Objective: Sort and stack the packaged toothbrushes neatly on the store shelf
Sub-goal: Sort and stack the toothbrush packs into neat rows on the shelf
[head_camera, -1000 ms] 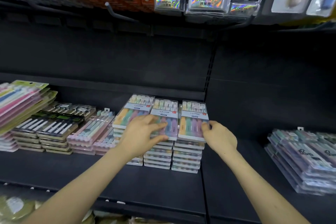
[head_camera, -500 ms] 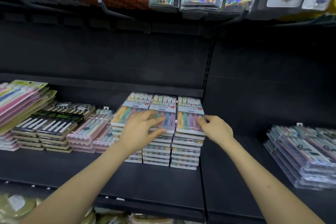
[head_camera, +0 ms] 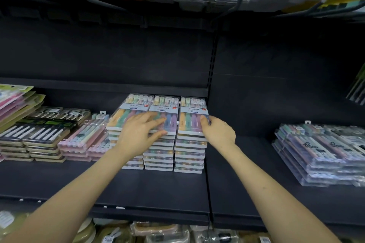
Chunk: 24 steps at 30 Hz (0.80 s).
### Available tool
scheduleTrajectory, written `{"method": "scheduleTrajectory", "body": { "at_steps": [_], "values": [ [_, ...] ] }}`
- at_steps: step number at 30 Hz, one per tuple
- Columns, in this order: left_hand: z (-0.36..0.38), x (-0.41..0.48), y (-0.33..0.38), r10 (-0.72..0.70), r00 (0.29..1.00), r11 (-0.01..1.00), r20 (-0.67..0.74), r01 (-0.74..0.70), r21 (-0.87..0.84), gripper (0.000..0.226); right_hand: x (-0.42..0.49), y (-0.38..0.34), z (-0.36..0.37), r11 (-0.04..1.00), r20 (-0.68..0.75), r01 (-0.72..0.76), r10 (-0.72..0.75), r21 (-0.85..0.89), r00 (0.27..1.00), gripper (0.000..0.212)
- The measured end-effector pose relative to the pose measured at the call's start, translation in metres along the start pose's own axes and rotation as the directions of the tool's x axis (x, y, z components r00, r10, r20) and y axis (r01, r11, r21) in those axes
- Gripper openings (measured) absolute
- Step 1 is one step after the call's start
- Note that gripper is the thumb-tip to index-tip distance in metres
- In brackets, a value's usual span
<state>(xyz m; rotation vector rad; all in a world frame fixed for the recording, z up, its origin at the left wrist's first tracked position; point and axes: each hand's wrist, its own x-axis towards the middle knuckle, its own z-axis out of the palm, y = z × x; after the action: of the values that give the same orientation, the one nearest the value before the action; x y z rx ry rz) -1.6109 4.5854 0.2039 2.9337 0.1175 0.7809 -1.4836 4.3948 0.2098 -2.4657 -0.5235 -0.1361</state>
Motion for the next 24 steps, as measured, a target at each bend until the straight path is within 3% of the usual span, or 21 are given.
{"method": "scheduleTrajectory", "body": {
  "at_steps": [2,6,9,12,15,19,22,24],
  "values": [
    [0.0,-0.001,0.004,0.012,0.999,1.0,-0.038,-0.012,0.005,0.071,-0.008,0.004,-0.003,1.0,-0.036,0.002,-0.003,-0.001,0.999,0.049],
    [0.008,-0.001,0.03,0.068,0.965,0.998,-0.253,-0.068,0.011,0.048,-0.04,0.033,-0.018,1.0,-0.202,-0.019,0.019,0.003,0.979,0.051],
    [0.026,0.006,0.081,0.147,0.923,0.981,-0.357,-0.182,-0.067,0.037,-0.066,0.081,-0.038,0.997,-0.404,-0.043,0.013,-0.067,0.915,0.041],
    [0.053,0.017,0.144,0.239,0.906,0.93,-0.349,-0.317,-0.185,0.035,-0.082,0.142,-0.068,0.99,-0.555,-0.116,0.049,-0.086,0.831,0.032],
    [0.086,0.032,0.2,0.227,0.948,0.894,-0.223,-0.293,-0.338,0.036,-0.082,0.2,-0.098,0.962,-0.613,-0.237,0.108,-0.133,0.783,0.027],
    [0.14,0.066,0.259,0.113,0.992,0.851,0.064,-0.063,-0.522,0.042,-0.061,0.254,-0.123,0.916,-0.522,-0.361,0.225,-0.175,0.823,0.039],
    [0.176,0.096,0.297,0.014,0.962,0.763,0.271,0.165,-0.624,0.048,-0.045,0.28,-0.13,0.915,-0.417,-0.384,0.305,-0.121,0.856,0.042],
    [0.195,0.114,0.316,-0.036,0.896,0.638,0.442,0.361,-0.68,0.054,-0.04,0.295,-0.128,0.905,-0.364,-0.425,0.388,-0.024,0.847,0.045]
  ]
}}
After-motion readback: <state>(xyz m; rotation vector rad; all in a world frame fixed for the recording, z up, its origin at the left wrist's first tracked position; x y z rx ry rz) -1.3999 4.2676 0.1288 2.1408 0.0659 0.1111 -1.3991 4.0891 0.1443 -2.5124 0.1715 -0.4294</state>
